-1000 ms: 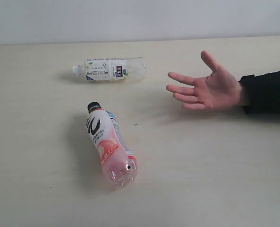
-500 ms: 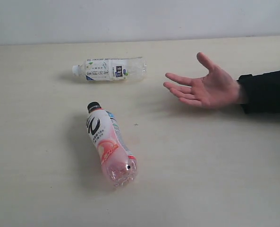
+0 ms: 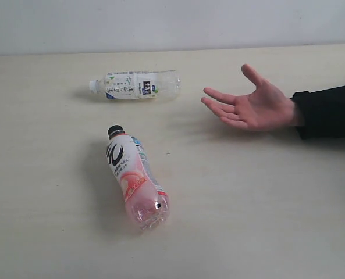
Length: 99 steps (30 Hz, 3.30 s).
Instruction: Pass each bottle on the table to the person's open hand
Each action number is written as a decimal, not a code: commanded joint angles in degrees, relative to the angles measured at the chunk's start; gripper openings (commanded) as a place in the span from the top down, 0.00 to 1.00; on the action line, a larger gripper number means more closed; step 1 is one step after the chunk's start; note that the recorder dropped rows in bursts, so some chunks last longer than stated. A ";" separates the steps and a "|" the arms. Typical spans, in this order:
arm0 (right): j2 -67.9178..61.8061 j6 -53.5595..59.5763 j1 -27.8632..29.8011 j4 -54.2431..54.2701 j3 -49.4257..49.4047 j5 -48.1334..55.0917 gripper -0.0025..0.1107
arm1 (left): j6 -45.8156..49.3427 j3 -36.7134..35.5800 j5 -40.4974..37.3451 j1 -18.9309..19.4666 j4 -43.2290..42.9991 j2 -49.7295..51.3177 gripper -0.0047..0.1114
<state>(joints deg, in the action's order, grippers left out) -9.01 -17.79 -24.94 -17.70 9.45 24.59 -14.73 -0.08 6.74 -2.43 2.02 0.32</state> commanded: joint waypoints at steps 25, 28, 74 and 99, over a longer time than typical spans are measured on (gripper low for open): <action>0.31 -0.26 -0.01 -0.47 -0.28 -0.77 0.98 | 28.84 44.83 0.51 0.15 7.87 63.84 0.96; 0.31 -0.26 -0.01 -0.47 -0.28 -0.77 0.98 | 36.16 53.28 -2.23 0.15 7.76 73.38 0.96; 0.21 -0.28 -0.01 -0.48 -0.28 -0.82 0.98 | 84.14 126.67 -69.52 -15.61 0.76 137.68 0.41; 0.21 -0.27 -0.01 -0.48 -0.28 -0.82 0.98 | 84.00 126.67 -63.07 -16.20 0.93 143.13 0.40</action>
<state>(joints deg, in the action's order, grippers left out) -9.01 -17.79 -24.94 -17.79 9.45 24.59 69.76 126.16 -57.02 -18.50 2.87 142.82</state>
